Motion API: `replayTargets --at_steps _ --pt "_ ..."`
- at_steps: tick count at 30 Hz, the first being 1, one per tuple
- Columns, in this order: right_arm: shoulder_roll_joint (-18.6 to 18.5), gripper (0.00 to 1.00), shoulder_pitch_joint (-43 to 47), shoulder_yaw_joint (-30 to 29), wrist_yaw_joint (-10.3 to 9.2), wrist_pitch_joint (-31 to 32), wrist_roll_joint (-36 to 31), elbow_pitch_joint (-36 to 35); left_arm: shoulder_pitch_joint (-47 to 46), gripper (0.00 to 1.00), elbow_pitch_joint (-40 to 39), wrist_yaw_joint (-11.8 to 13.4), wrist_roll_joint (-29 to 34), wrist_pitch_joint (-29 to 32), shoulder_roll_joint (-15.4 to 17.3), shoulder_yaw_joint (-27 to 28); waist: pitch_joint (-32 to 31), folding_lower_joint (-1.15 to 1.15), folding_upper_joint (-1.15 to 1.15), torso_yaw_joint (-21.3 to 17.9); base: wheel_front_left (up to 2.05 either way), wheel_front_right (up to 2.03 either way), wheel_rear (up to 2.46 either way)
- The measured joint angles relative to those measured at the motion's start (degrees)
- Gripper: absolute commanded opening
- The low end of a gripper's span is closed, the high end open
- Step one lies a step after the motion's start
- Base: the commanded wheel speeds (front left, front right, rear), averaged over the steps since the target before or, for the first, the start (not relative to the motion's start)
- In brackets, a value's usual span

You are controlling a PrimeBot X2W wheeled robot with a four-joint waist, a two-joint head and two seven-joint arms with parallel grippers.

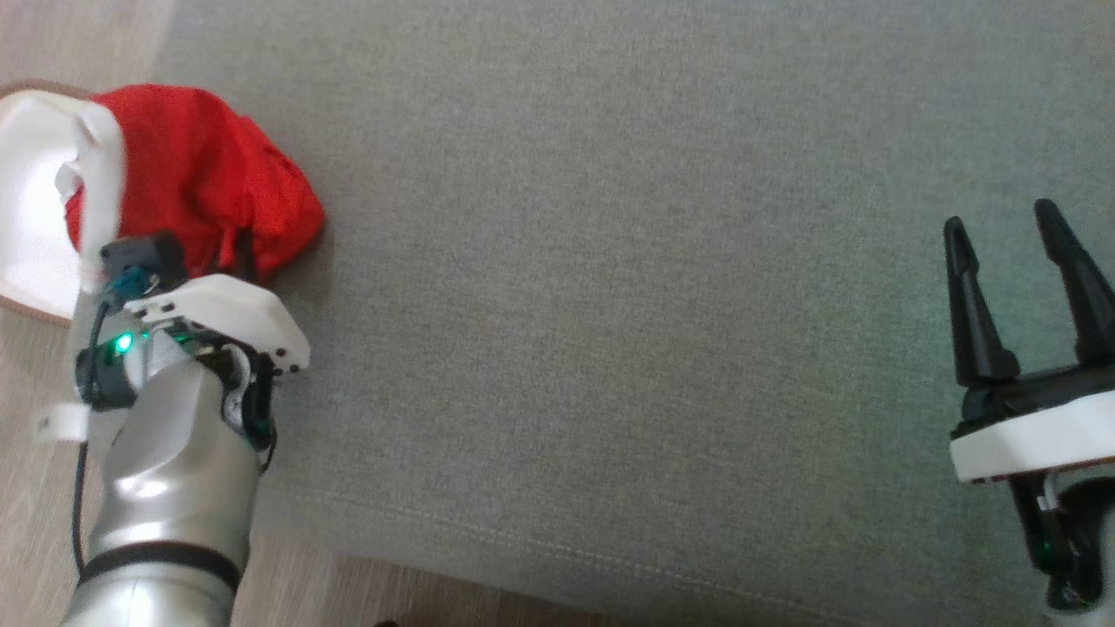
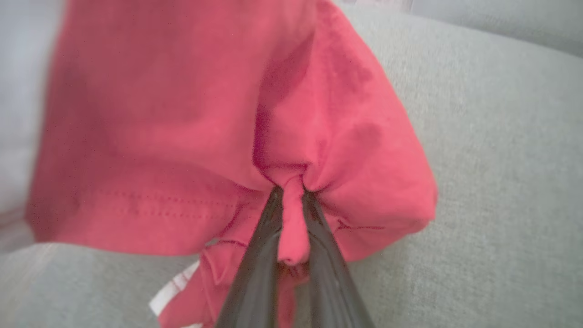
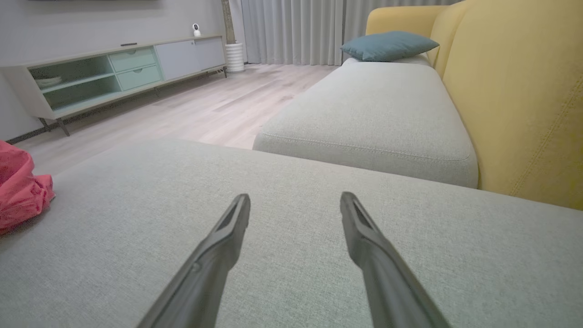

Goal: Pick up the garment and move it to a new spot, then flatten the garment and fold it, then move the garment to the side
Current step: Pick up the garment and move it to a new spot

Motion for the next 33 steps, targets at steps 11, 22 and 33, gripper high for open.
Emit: replayTargets --at_steps 11,22,33 --pt "3.3 1.0 2.0 1.7 0.0 -3.4 0.0 4.0 16.6 0.0 -32.9 3.3 4.7 -0.5 1.5 1.5 -9.1 0.0 0.0 0.0 0.0 0.0 0.0" --pt "5.4 1.0 5.1 2.8 0.0 -4.4 0.0 5.7 31.8 0.0 -55.8 3.4 6.1 0.0 -0.6 -3.9 -15.5 -0.01 0.0 -5.1 0.0 0.0 0.0" --pt "5.8 1.0 4.7 4.7 0.0 -4.9 0.8 6.3 31.5 0.0 -55.2 0.1 6.1 3.5 -2.7 -18.0 -14.9 -0.01 0.0 -17.9 0.0 0.0 0.0"
